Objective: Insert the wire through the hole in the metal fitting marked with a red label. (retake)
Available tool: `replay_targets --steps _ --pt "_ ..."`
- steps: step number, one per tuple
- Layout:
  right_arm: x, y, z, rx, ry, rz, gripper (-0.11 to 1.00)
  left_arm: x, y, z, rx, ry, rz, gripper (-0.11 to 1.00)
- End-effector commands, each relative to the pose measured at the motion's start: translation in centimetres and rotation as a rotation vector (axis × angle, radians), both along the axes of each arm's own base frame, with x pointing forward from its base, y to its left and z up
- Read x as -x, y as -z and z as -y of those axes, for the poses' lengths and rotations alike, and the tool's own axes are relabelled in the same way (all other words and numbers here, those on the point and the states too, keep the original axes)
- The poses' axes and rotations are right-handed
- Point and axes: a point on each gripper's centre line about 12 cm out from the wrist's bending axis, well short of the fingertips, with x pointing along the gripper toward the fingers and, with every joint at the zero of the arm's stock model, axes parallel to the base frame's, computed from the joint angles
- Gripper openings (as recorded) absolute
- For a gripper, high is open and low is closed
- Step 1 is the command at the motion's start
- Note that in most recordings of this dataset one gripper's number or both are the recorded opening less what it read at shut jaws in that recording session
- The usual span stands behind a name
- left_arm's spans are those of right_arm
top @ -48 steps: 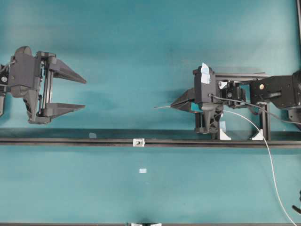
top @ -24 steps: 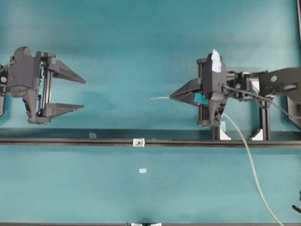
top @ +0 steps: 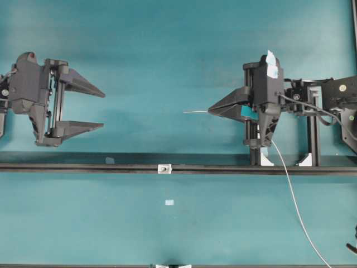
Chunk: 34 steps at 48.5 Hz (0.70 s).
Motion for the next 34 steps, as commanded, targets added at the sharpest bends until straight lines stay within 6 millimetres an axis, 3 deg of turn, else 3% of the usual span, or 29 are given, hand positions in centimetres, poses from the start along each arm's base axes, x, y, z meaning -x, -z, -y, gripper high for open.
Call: replay_targets --steps 1,13,34 --pt "0.0 -0.9 -0.1 -0.003 0.003 0.066 0.02 -0.4 -0.8 0.0 0.006 -0.004 0.055 0.53" --pt "0.9 -0.3 -1.7 -0.038 -0.015 0.133 0.02 -1.1 0.4 1.0 0.026 0.020 0.116 0.53" --pt "0.3 2.3 -5.8 -0.030 -0.010 0.207 0.02 -4.6 4.0 2.6 0.039 0.056 0.202 0.53"
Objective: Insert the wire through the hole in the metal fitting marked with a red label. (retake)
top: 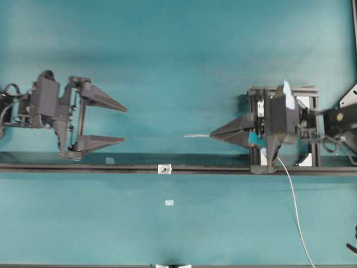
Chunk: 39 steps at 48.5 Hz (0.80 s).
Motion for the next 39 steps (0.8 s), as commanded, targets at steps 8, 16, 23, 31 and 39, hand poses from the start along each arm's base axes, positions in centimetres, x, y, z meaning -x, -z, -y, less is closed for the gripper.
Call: replay_targets --steps 8,16,23,31,39 --pt "-0.9 0.2 -3.2 0.026 -0.001 0.071 0.02 -1.8 1.2 1.2 0.002 0.030 0.032 0.53" --pt "-0.9 1.1 -5.2 0.031 -0.001 0.078 0.02 -2.0 1.5 2.2 0.004 0.059 0.060 0.53" --pt "-1.1 1.9 -6.4 0.030 0.001 0.085 0.02 -2.0 1.9 3.1 0.013 0.075 0.086 0.53" --pt "-1.5 3.4 -7.0 0.047 0.029 0.081 0.02 -2.9 3.3 4.0 0.010 0.092 0.084 0.53" --pt "-1.8 4.5 -6.9 0.063 0.053 0.077 0.02 -3.7 4.8 4.1 0.010 0.091 0.070 0.53"
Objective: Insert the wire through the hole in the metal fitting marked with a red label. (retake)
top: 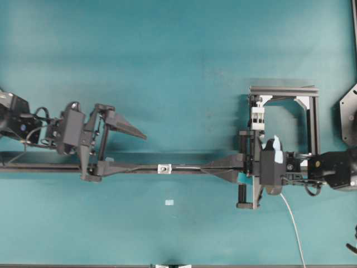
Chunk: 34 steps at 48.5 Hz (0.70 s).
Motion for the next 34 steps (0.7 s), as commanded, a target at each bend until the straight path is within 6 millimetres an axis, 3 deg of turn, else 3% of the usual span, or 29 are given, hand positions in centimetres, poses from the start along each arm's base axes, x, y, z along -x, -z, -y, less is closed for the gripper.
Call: replay_targets --steps 1,34 --pt "-0.43 -0.61 -0.40 -0.002 0.001 0.041 0.02 -0.64 -0.14 0.23 0.015 0.000 0.032 0.53" --pt "-0.46 -0.02 -0.79 0.055 -0.003 0.083 0.02 -1.11 0.24 0.85 0.119 0.000 0.029 0.53"
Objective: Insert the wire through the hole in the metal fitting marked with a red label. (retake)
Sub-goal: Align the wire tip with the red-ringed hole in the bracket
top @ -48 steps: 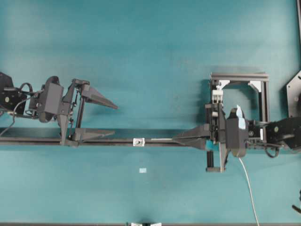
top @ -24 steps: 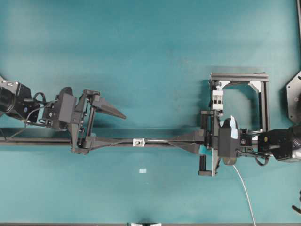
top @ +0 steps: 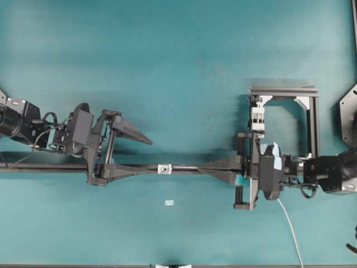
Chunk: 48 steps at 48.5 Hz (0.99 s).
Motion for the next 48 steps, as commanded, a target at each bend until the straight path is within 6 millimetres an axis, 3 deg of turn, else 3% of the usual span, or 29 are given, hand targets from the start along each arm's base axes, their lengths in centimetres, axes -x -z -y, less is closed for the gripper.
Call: replay_targets --steps 1,48 --pt "-0.21 -0.99 -0.62 -0.010 -0.009 0.048 0.02 -0.32 -0.62 0.20 0.010 0.001 0.025 0.53" --pt "-0.13 -0.97 -0.60 -0.012 0.004 0.063 0.02 -0.67 -0.66 0.26 0.010 0.001 0.022 0.53"
